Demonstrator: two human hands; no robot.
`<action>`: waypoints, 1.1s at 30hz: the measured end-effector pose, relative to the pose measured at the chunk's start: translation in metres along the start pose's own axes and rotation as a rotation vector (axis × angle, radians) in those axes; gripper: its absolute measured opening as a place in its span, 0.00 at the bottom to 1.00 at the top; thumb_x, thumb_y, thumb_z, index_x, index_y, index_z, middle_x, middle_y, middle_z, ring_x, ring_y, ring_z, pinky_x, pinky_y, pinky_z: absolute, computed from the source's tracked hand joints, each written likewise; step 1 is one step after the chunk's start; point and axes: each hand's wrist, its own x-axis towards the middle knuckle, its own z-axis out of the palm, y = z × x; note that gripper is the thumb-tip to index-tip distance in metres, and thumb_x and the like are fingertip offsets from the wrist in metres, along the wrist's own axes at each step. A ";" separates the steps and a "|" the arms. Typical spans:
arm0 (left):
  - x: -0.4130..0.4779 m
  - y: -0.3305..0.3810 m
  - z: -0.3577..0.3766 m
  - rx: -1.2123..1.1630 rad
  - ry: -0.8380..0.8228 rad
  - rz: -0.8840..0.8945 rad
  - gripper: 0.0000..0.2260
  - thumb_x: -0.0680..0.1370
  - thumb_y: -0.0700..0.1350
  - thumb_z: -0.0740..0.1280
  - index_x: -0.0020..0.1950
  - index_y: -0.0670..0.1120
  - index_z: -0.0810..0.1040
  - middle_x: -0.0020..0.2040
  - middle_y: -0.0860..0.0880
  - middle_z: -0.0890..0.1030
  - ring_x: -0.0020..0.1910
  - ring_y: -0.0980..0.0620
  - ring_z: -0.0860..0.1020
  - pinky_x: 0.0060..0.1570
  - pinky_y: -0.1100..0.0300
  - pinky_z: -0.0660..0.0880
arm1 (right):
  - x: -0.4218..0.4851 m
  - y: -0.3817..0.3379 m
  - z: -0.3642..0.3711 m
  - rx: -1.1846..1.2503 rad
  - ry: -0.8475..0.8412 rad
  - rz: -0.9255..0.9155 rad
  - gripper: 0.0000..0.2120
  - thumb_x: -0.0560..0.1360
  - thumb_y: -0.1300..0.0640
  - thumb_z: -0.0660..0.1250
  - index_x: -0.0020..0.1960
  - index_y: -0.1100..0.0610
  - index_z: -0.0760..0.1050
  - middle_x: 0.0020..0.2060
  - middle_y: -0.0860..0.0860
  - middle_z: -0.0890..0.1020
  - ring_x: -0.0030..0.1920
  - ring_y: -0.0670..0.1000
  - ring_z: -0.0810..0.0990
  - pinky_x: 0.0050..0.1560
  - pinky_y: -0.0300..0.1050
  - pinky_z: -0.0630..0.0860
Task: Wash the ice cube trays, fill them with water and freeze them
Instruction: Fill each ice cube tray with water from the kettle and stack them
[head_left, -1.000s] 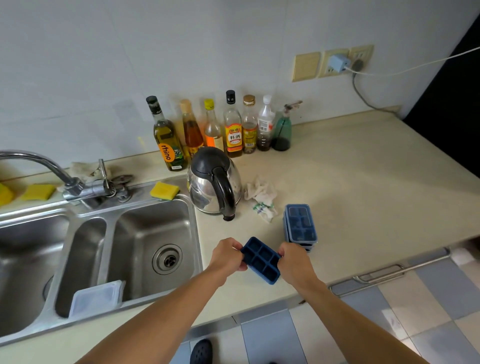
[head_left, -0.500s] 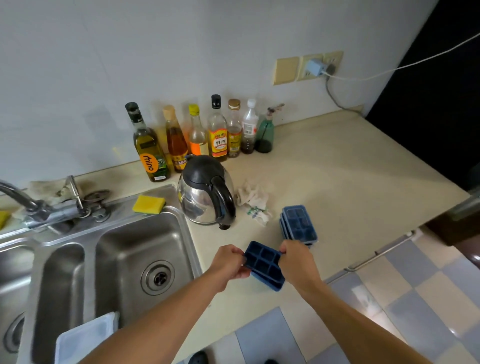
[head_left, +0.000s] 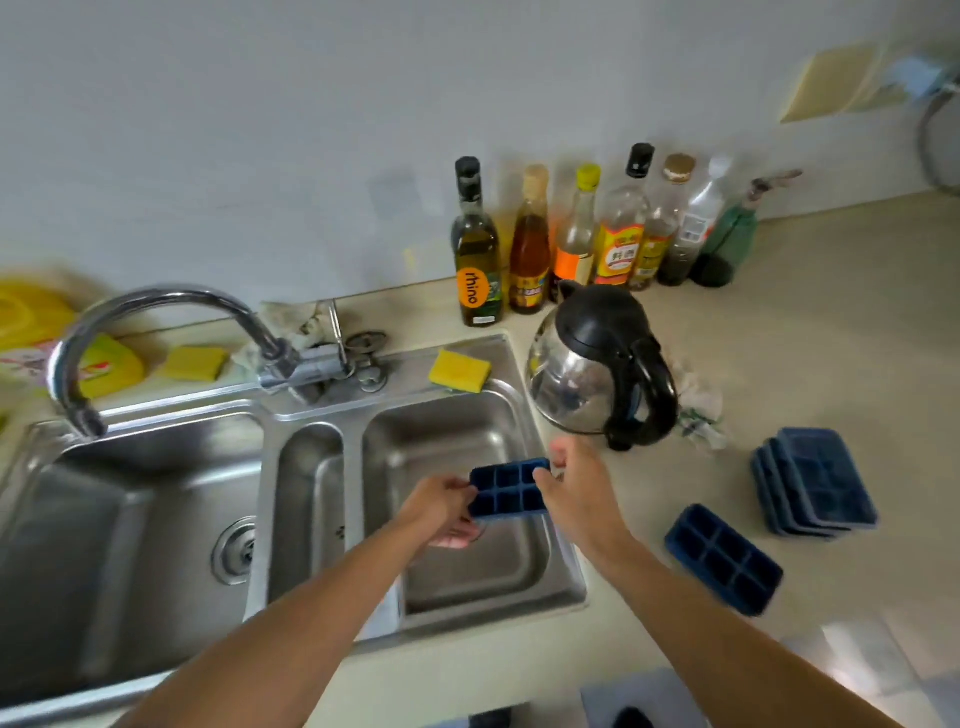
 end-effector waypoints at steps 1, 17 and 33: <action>0.004 -0.008 -0.017 0.017 0.030 -0.003 0.06 0.84 0.42 0.63 0.60 0.46 0.76 0.39 0.43 0.82 0.29 0.51 0.82 0.32 0.57 0.81 | 0.003 -0.004 0.017 0.039 -0.032 0.017 0.09 0.79 0.60 0.67 0.57 0.54 0.72 0.50 0.48 0.76 0.50 0.47 0.77 0.44 0.33 0.73; 0.112 -0.069 -0.056 0.200 0.026 -0.129 0.07 0.82 0.43 0.63 0.58 0.45 0.76 0.51 0.43 0.82 0.47 0.45 0.84 0.39 0.53 0.84 | 0.056 0.047 0.140 0.289 -0.259 0.414 0.09 0.80 0.63 0.65 0.57 0.52 0.74 0.54 0.52 0.81 0.53 0.48 0.81 0.53 0.44 0.79; 0.126 -0.078 -0.052 0.294 0.023 -0.169 0.10 0.83 0.42 0.60 0.61 0.44 0.76 0.51 0.41 0.82 0.50 0.42 0.83 0.42 0.54 0.83 | 0.059 0.060 0.144 0.209 -0.353 0.326 0.13 0.81 0.65 0.62 0.58 0.48 0.73 0.46 0.39 0.78 0.44 0.35 0.76 0.36 0.26 0.72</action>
